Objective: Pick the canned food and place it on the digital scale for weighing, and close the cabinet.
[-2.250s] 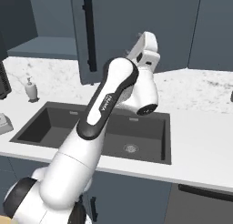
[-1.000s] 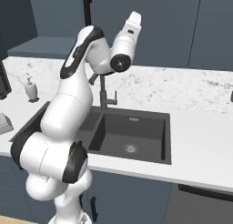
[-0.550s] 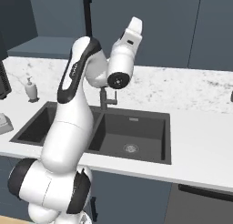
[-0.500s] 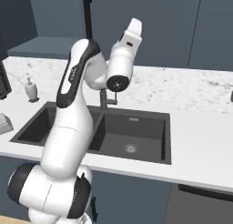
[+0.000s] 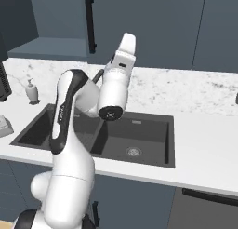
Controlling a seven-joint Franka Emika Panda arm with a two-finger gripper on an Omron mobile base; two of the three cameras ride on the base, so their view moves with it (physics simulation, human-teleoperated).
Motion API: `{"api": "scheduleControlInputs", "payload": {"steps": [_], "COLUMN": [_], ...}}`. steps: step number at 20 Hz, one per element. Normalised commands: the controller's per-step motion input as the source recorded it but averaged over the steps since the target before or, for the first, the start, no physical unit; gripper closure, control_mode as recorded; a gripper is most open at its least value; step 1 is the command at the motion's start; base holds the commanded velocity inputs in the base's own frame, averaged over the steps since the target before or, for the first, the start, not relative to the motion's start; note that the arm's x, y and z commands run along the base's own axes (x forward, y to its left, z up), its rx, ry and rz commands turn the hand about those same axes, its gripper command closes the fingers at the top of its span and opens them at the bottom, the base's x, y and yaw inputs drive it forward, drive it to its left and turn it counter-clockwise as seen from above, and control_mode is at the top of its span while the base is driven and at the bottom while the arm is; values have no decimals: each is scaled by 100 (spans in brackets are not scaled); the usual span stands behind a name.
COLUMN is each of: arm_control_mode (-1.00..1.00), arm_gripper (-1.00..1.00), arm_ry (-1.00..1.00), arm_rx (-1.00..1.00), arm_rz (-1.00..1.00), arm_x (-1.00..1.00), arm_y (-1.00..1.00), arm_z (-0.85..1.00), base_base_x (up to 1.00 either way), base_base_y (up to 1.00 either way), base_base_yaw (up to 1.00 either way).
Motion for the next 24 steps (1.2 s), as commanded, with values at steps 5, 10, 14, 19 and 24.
{"api": "scheduleControlInputs", "payload": {"steps": [5,10,14,19,24], "arm_control_mode": [-100,-100,-100,-100,-100], "arm_gripper": [-100,-100,-100,-100,-100], "arm_ry": [15,-1,-14,-39,-40], "arm_rx": [-35,-43,-17,-1,11], "arm_rz": [-6,-9,-15,-13,-10], "arm_x": [-98,-98,-65,-62,-69], "arm_y": [19,29,88,100,100], "arm_z": [3,17,42,2,-27], "base_base_x": [0,0,0,0,0], "base_base_y": [0,0,0,0,0], "base_base_yaw": [0,0,0,0,0]}}
